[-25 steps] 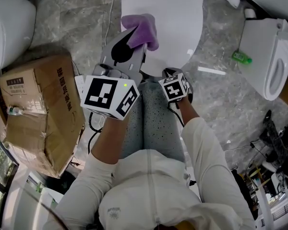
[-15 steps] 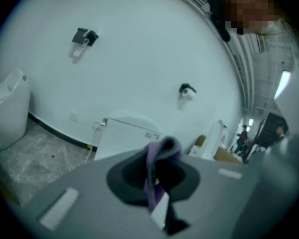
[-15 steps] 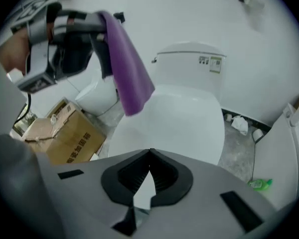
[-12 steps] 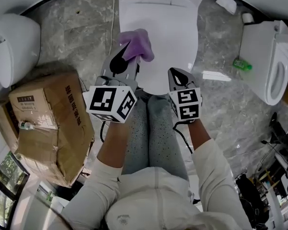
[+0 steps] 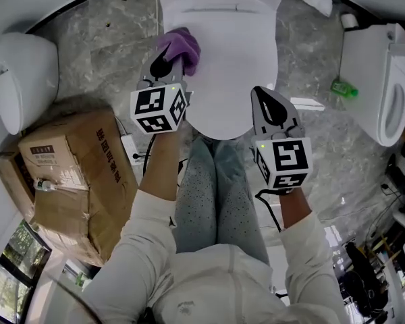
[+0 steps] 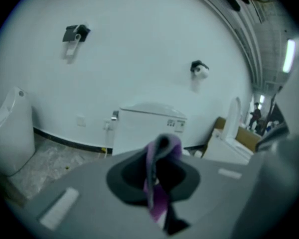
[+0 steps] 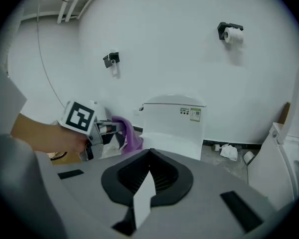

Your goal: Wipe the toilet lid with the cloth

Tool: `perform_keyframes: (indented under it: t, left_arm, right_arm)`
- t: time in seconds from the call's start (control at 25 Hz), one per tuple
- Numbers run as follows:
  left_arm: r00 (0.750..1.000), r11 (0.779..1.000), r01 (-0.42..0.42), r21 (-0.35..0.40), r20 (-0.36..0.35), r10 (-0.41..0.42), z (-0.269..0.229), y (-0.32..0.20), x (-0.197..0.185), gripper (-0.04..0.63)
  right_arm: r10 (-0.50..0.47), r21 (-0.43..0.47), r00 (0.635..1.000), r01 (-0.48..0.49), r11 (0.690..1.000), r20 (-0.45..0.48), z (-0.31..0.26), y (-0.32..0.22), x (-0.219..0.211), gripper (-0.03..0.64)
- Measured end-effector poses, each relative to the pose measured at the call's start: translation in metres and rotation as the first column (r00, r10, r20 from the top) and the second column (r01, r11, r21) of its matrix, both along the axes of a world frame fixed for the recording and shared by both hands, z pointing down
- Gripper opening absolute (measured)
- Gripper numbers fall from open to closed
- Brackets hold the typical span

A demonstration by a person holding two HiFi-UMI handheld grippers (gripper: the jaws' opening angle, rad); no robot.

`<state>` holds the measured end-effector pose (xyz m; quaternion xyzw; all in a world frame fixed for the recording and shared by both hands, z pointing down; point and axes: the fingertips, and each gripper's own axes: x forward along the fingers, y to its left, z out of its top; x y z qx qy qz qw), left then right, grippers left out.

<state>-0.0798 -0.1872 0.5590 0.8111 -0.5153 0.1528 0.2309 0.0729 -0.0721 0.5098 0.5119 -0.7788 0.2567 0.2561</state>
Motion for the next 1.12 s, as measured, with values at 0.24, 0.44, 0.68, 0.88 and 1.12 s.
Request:
perform_keyframes:
  t: [0.24, 0.44, 0.68, 0.88, 1.12]
  left_arm:
    - [0.996, 0.998, -0.010, -0.060, 0.092, 0.015, 0.058, -0.025, -0.003, 0.014]
    - [0.992, 0.989, -0.045, -0.144, 0.109, 0.061, 0.098, -0.035, 0.021, 0.014]
    - [0.969, 0.985, -0.110, -0.135, 0.205, 0.136, 0.121, -0.042, 0.068, 0.014]
    - [0.939, 0.950, -0.289, -0.121, 0.158, 0.306, 0.119, -0.034, 0.151, 0.015]
    - [0.834, 0.833, -0.532, -0.151, 0.080, 0.546, 0.122, 0.009, 0.247, 0.014]
  right_arm:
    - [-0.004, 0.041, 1.000, 0.005, 0.999, -0.022, -0.005, -0.003, 0.009, 0.015]
    - [0.023, 0.039, 0.999, -0.021, 0.999, -0.038, -0.003, -0.007, 0.016, 0.015]
    - [0.033, -0.005, 0.996, -0.033, 0.999, -0.085, 0.019, -0.006, 0.030, 0.015]
    - [0.053, -0.045, 0.994, -0.057, 0.997, -0.100, 0.034, -0.007, 0.045, 0.015]
    - [0.108, -0.047, 0.986, -0.115, 0.992, -0.130, 0.025, 0.001, 0.065, 0.015]
